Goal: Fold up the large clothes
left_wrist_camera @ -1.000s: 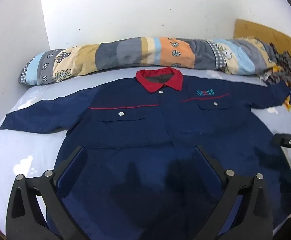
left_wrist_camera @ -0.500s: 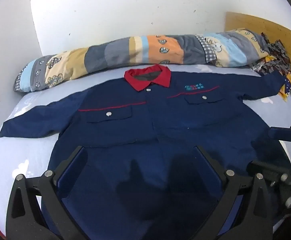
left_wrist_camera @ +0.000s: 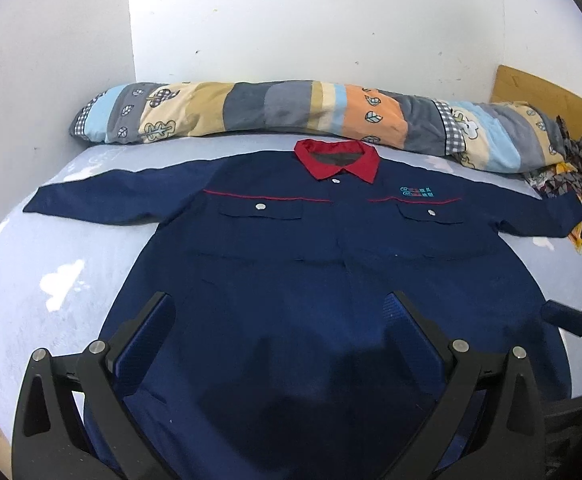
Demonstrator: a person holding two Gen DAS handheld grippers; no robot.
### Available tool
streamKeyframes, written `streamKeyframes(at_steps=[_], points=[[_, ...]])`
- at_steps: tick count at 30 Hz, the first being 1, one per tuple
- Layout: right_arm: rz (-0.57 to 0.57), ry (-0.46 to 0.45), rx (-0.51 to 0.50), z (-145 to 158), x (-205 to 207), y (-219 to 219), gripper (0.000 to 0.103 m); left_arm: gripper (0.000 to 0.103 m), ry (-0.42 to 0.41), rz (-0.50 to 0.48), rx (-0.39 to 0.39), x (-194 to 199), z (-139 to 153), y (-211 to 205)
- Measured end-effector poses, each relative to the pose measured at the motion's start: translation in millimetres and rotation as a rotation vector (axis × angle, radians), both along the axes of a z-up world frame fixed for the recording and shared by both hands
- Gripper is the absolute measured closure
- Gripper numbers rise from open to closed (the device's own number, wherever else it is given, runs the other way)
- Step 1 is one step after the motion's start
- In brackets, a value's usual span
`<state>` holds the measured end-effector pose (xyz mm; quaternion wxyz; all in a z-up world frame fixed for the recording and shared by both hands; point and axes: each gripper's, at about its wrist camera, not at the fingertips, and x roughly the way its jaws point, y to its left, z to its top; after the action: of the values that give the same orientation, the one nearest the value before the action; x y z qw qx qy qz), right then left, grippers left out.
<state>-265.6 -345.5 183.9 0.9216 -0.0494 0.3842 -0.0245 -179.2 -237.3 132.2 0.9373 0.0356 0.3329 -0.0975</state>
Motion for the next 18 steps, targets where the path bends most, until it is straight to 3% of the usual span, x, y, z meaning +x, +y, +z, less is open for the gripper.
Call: streamKeyframes(at_steps=[6, 9, 16, 18], points=[[-0.093, -0.003, 0.116, 14.5, -2.3, -36.2, 0.014, 0.0, 0.025, -0.046, 0.001, 7.8, -7.5, -23.6], [-0.152, -0.023, 0.225, 30.9, -1.7, -74.1, 0.014, 0.0, 0.033, -0.079, 0.011, 15.3, -10.3, -40.0], [-0.463, -0.183, 0.588, 62.6, -27.8, -250.0, 0.015, 0.0, 0.009, -0.146, 0.012, 24.1, -0.4, -57.2], [-0.55, -0.221, 0.671, 61.1, -42.8, -296.5, 0.024, 0.0, 0.016, -0.15, 0.009, 27.4, -0.4, -55.7]])
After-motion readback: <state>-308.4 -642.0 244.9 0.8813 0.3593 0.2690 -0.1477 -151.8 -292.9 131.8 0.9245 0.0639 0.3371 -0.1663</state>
